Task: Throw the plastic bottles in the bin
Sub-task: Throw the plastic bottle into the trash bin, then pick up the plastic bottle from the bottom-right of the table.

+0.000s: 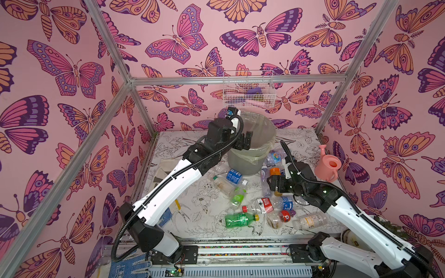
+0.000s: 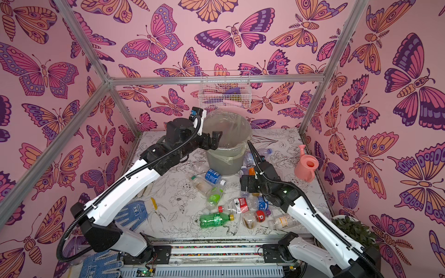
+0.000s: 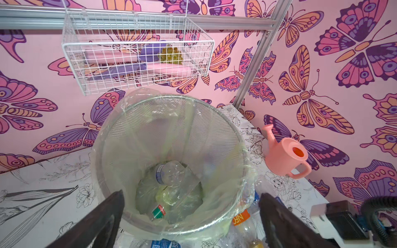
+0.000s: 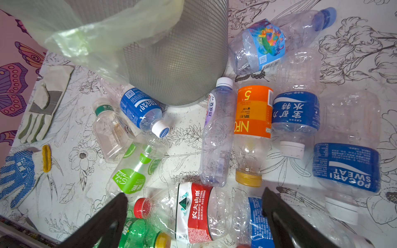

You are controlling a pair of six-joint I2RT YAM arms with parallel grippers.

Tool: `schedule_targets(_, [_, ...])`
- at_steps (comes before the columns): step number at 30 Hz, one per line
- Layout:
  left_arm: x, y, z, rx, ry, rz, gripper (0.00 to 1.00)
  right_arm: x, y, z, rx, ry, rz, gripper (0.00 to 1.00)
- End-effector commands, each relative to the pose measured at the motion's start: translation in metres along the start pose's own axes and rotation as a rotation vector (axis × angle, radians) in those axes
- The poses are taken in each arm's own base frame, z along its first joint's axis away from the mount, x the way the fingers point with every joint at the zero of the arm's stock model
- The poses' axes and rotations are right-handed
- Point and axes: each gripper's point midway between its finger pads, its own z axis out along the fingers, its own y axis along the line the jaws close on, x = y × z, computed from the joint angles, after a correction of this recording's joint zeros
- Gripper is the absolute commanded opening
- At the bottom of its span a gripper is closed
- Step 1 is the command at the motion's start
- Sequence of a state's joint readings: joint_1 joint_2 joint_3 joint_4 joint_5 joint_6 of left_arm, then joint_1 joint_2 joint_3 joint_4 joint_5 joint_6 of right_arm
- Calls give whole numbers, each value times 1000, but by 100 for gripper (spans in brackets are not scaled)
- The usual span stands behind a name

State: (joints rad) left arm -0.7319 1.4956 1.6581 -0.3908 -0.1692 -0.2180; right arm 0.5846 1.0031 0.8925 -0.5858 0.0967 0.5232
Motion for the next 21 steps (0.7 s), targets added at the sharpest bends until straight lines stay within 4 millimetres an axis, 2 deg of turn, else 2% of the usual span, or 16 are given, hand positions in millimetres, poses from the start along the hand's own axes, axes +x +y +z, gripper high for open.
schedule_targets(1, [-8, 11, -17, -44, -62, -32, 100, 0, -5, 6, 32, 7, 2, 100])
schedule_targets(6, [18, 23, -22, -83, -25, -54, 100, 11, -10, 14, 48, 51, 34, 99])
schedule_targets(11, [46, 35, -27, -124, 15, -77, 100, 23, -29, 17, 130, 80, 98, 99])
schedule_targets(15, [69, 43, -28, -149, 50, -88, 100, 33, -49, 17, 196, 103, 224, 100])
schedule_targets(19, [92, 50, -25, -172, 95, -97, 100, 33, -68, 11, 267, 90, 374, 99])
schedule_targets(21, [92, 52, -35, -172, 80, -118, 100, 34, -82, 7, 324, 84, 498, 99])
